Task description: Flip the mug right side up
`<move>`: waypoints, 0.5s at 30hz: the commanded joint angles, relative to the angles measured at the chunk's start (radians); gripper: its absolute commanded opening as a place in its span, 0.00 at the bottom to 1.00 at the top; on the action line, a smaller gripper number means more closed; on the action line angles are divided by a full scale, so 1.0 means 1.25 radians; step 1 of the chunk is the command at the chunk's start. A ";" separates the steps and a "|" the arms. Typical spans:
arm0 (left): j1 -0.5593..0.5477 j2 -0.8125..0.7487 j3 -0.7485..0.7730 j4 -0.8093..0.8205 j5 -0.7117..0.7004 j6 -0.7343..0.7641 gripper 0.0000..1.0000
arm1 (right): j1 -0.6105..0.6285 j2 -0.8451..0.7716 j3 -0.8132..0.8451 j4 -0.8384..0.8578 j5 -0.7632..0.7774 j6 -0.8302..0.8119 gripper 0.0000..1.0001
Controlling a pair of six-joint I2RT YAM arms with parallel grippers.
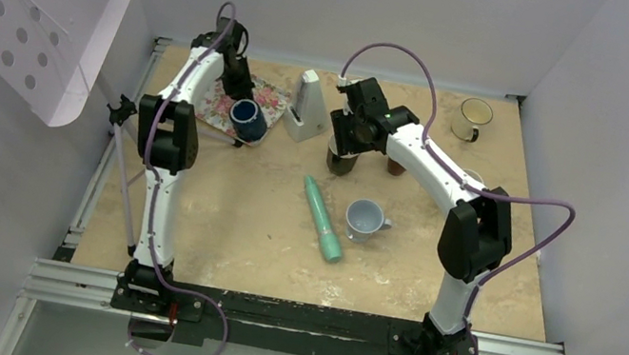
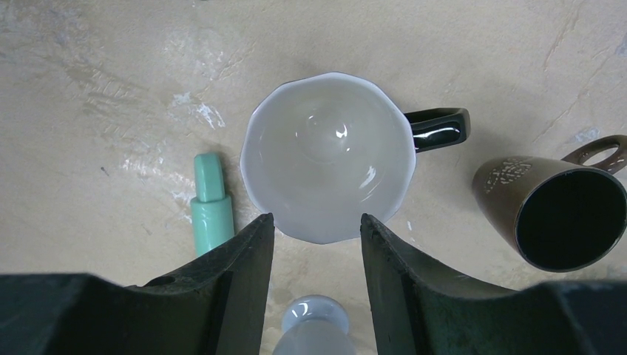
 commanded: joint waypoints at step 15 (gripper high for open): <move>0.019 -0.114 -0.050 0.053 0.334 0.355 0.00 | 0.052 -0.139 -0.078 0.323 -0.226 0.045 0.50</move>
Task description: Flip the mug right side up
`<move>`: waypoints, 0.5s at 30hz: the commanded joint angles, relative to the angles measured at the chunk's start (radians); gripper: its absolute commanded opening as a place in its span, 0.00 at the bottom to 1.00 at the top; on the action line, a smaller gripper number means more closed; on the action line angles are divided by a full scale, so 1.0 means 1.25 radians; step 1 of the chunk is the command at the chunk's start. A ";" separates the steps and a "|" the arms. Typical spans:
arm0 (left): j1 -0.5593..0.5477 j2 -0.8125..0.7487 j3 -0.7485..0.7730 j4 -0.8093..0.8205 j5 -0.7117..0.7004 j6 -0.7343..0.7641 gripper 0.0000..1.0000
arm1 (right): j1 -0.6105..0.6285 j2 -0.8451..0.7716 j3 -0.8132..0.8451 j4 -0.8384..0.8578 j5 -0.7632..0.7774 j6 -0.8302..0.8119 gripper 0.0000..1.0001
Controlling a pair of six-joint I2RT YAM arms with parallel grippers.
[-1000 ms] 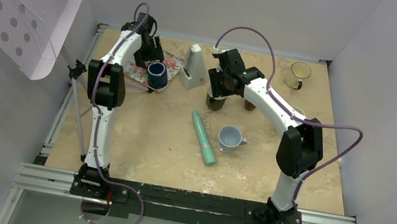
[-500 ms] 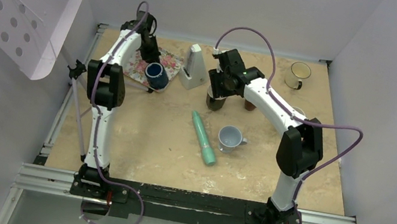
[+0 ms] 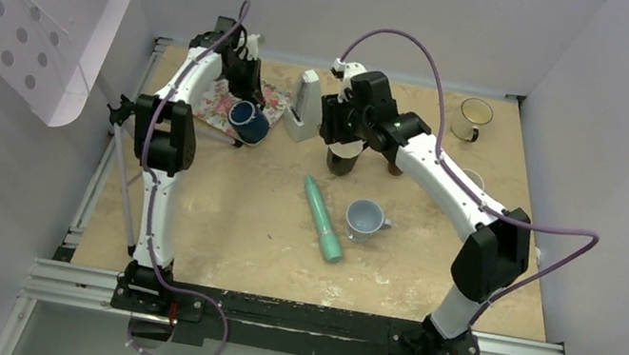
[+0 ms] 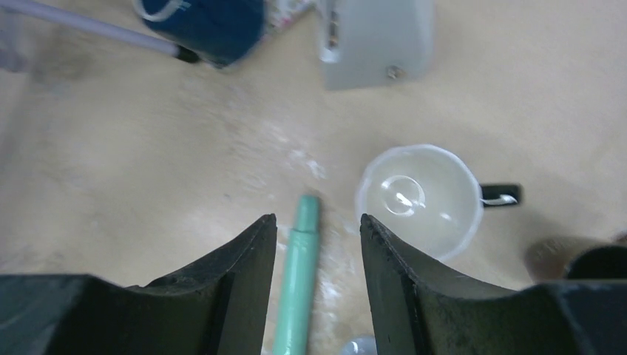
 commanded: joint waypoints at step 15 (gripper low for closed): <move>0.043 -0.218 -0.126 0.036 0.255 0.092 0.00 | 0.038 0.104 -0.251 0.865 -0.302 0.313 0.81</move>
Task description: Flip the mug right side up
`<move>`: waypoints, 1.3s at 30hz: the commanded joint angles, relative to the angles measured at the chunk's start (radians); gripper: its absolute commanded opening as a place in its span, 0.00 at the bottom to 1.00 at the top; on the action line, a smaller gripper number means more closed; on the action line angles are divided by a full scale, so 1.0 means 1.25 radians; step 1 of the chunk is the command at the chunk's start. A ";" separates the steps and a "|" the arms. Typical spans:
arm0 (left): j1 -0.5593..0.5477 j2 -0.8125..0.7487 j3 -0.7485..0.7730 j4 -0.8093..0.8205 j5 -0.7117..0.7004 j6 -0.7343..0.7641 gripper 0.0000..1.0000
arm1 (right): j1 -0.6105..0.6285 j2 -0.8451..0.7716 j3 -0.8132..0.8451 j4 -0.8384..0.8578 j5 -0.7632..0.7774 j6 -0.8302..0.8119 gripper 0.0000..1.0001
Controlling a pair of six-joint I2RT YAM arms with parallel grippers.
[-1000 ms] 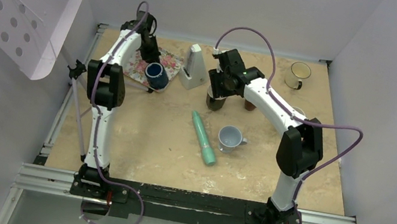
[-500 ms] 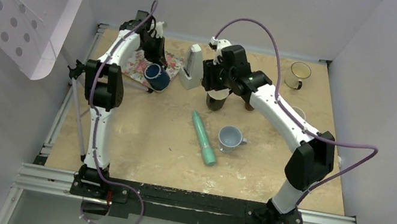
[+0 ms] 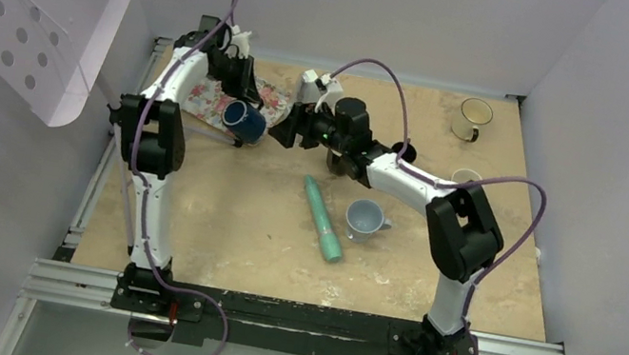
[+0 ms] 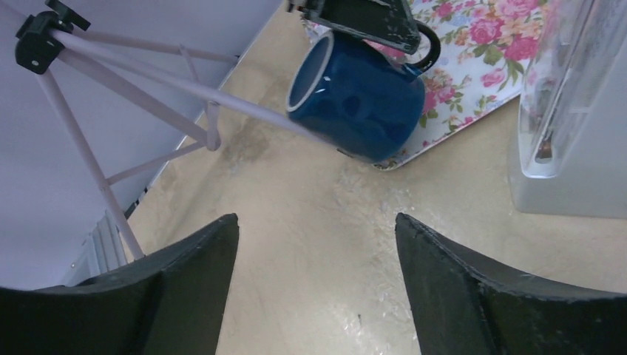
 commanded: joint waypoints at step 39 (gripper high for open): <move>-0.017 -0.447 -0.376 0.345 0.432 -0.402 0.00 | 0.028 -0.053 -0.004 0.581 -0.218 0.171 0.00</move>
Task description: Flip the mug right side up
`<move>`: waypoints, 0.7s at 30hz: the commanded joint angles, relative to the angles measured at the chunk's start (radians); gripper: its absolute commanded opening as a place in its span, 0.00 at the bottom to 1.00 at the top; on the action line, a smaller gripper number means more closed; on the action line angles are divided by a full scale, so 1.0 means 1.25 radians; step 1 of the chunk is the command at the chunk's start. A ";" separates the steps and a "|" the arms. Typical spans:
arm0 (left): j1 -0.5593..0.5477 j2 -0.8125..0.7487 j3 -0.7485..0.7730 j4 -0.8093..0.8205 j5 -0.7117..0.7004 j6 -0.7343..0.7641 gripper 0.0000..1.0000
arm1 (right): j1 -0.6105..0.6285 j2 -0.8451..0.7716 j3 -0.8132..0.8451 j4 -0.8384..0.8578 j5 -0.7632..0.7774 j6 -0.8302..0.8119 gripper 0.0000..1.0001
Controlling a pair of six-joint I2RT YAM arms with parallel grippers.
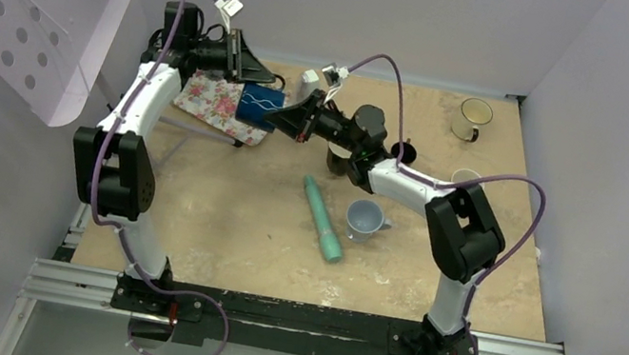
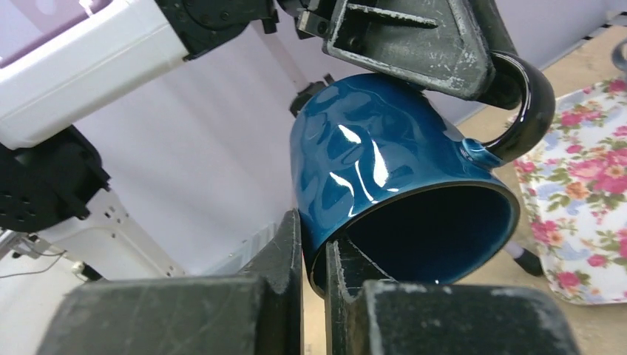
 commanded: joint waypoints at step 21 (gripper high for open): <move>-0.023 -0.003 0.188 -0.366 -0.280 0.389 1.00 | 0.125 -0.245 0.046 -0.703 0.383 -0.637 0.00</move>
